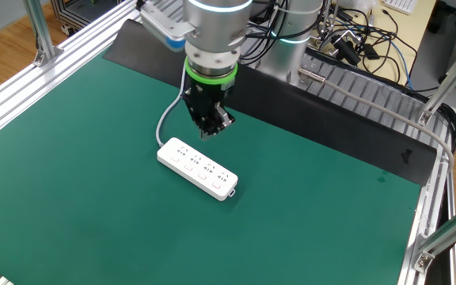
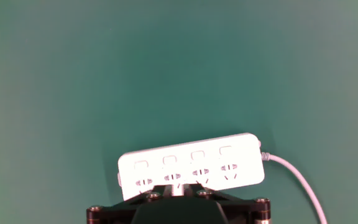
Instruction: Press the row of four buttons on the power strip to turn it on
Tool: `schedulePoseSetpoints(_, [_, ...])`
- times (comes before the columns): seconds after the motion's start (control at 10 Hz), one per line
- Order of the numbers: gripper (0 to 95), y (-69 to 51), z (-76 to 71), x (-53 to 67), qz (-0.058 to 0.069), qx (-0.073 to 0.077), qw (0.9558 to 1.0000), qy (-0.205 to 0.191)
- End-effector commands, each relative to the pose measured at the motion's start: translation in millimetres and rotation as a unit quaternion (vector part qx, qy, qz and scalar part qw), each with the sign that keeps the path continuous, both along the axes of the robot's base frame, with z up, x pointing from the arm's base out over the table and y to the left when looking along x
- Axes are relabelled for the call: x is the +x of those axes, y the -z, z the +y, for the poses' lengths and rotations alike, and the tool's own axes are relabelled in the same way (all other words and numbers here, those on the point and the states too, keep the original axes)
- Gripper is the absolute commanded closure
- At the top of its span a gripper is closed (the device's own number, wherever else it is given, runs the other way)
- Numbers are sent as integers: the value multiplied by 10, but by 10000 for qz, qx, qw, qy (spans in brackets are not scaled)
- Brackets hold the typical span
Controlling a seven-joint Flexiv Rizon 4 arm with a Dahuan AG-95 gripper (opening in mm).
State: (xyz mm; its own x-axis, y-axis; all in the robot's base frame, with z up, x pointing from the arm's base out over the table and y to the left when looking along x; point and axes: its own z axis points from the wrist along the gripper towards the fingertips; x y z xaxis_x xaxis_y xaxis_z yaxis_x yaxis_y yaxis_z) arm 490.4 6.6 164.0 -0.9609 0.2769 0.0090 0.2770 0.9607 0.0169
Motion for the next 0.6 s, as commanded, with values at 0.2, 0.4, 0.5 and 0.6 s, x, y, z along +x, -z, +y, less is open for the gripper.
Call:
schedulePoseSetpoints(0.2, [950, 40, -40, 110, -33, -26, 9990, 436])
schedulePoseSetpoints(0.4, [950, 73, -160, 158, -130, -62, 9971, 750])
schedulePoseSetpoints(0.5, [950, 84, -204, 170, -202, -47, 9961, 863])
schedulePoseSetpoints(0.6, [950, 107, -299, 194, -192, 35, 9907, 1347])
